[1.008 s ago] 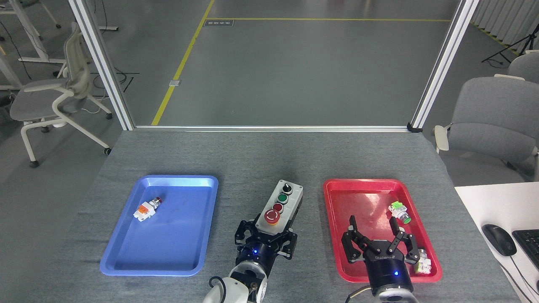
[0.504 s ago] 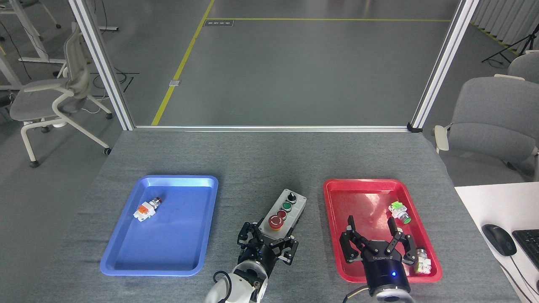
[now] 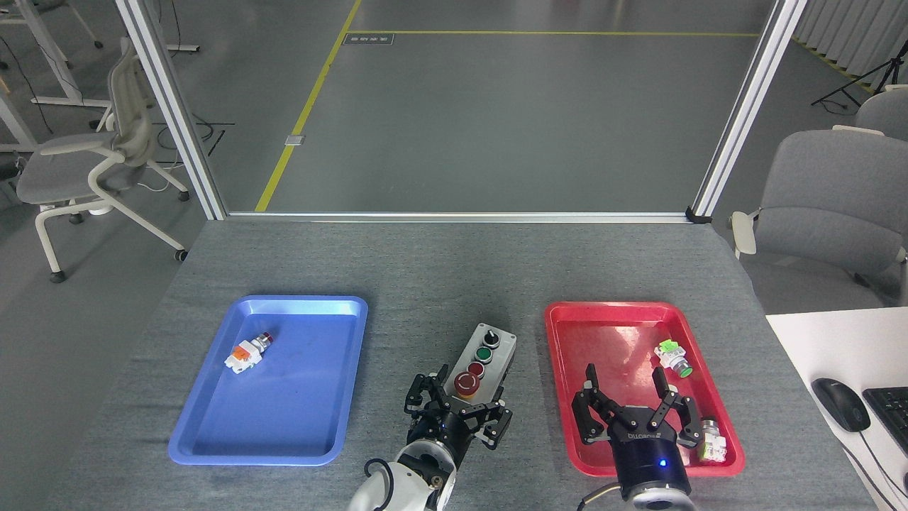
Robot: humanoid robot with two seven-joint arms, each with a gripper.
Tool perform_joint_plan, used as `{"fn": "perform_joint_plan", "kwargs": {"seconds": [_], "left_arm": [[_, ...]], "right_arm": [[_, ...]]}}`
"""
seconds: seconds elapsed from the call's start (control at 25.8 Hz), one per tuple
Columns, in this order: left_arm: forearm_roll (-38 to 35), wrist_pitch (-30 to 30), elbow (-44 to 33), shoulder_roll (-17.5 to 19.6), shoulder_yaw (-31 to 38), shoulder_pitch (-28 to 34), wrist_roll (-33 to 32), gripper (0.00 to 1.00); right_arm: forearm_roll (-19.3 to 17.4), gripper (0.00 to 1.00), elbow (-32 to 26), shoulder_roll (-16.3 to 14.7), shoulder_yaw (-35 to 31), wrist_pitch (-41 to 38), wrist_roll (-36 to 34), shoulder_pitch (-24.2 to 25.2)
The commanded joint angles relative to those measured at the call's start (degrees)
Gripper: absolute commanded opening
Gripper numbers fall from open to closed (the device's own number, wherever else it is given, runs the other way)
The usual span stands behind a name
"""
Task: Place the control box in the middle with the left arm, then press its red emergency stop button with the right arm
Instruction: 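Open the left gripper and withdraw it from the control box, then move the right gripper over the control box's red button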
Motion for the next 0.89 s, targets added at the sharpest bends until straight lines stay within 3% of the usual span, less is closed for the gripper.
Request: {"fn": "perform_joint_plan", "kwargs": {"seconds": [0.0, 0.39, 0.58, 0.7, 0.85], "left_arm": [[-0.1, 0.1, -4.0, 0.7, 0.4, 2.3, 0.1, 0.98], [0.3, 0.3, -21.4, 12.0, 1.7, 13.3, 0.0, 0.99], [0.3, -0.3, -29.5, 16.2, 8.5, 21.0, 0.0, 0.99], [0.2, -0.7, -33.4, 18.2, 15.1, 24.1, 0.1, 0.99], [0.4, -3.6, -36.9, 18.7, 25.3, 25.2, 0.1, 0.99]], "right_arm": [[0.0, 0.91, 0.1, 0.0, 0.1, -0.1, 0.0, 0.1], [0.0, 0.77, 0.9, 0.0, 0.1, -0.4, 0.2, 0.1], [0.0, 0.68, 0.9, -0.1, 0.2, -0.7, 0.0, 0.1], [0.1, 0.57, 1.0, -0.1, 0.9, -0.8, -0.3, 0.2], [0.0, 0.29, 2.0, -0.2, 1.8, -1.5, -0.4, 0.4]]}}
